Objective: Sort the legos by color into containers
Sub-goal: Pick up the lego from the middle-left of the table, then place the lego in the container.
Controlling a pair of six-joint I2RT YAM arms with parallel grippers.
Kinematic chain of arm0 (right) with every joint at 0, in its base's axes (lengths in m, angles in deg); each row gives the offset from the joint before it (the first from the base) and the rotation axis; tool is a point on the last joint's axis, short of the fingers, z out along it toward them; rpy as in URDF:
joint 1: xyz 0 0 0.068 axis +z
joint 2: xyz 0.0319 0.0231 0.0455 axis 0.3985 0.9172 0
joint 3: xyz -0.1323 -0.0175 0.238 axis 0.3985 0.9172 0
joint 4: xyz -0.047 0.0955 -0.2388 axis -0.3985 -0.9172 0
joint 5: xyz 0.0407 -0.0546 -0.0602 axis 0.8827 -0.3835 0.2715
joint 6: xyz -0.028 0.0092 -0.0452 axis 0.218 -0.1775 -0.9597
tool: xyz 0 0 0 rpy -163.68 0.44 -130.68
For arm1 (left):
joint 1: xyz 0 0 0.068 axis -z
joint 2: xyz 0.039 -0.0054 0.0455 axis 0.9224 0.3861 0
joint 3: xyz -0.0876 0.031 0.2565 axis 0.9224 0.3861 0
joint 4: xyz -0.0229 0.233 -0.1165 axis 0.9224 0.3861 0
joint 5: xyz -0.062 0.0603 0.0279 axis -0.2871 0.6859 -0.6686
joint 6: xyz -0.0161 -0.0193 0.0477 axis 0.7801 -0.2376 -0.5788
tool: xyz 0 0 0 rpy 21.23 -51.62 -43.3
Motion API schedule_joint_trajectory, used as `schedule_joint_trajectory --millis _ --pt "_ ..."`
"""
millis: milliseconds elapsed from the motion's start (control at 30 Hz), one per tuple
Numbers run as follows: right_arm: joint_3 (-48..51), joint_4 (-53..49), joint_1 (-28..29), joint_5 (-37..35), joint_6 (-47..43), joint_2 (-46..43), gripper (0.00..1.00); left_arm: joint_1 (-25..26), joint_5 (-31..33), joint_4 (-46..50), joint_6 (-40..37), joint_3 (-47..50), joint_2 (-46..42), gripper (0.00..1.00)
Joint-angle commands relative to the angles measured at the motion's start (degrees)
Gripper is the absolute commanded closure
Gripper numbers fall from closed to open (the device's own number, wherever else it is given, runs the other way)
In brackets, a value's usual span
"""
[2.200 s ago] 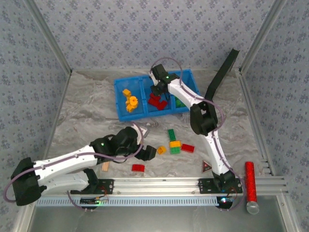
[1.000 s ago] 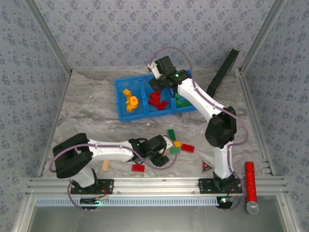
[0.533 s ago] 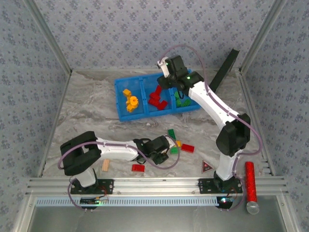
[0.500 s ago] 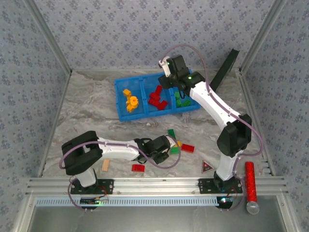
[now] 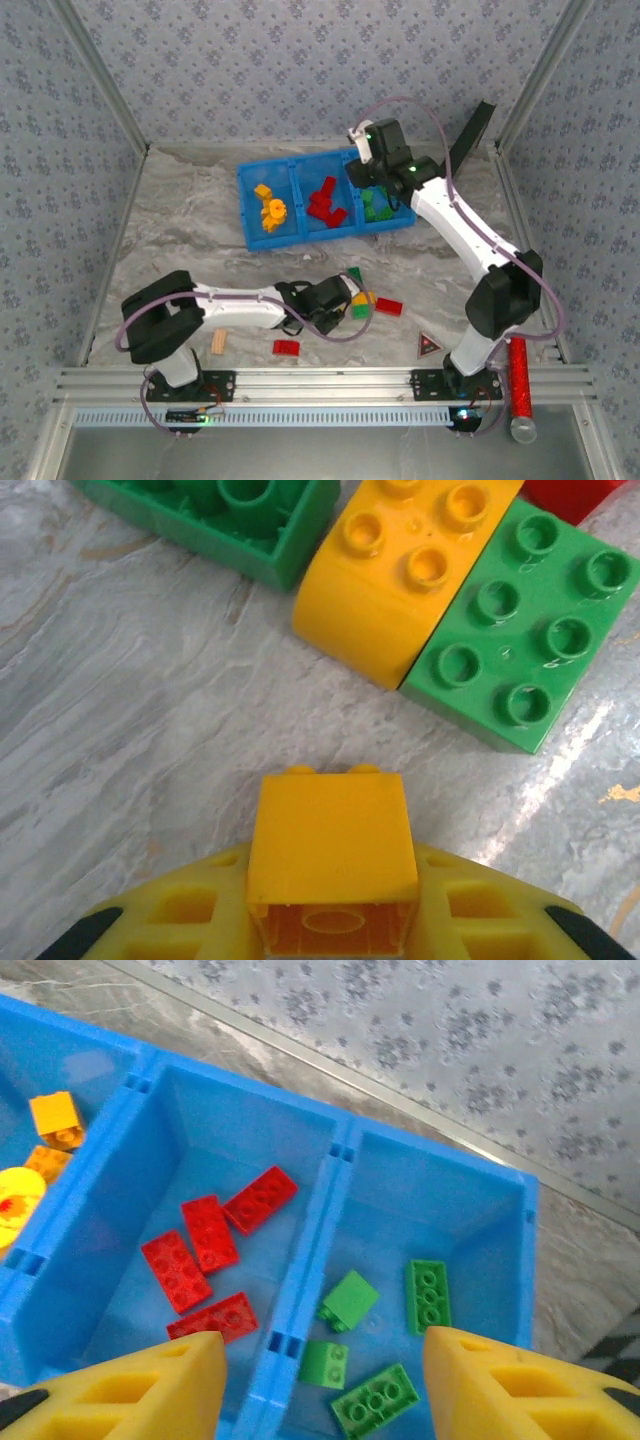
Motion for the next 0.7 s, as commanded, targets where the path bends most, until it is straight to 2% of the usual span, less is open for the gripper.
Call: schedule_joint_trajectory --millis 0,167,333,500,667 --pt "4.5 0.7 -1.6 0.5 2.8 -5.0 0.44 -2.8 -0.3 4.9 0.9 -1.9 -6.1 0.82" --pt "13.9 2.1 -3.7 3.9 6.3 -11.4 0.43 -9.7 -1.0 8.1 -0.2 -3.2 -13.6 0.82" --pt "21.7 2.5 -3.7 7.7 8.1 -16.3 0.43 -17.4 -1.8 10.7 -0.1 -7.8 -16.9 0.84" --pt "32.9 7.3 -1.6 13.1 5.7 -22.7 0.43 -24.9 -0.9 10.8 -0.2 -11.7 -16.4 0.84" --pt "41.5 11.9 3.3 19.5 0.4 -27.6 0.37 -32.8 -1.4 11.7 1.3 -16.3 -11.4 0.84"
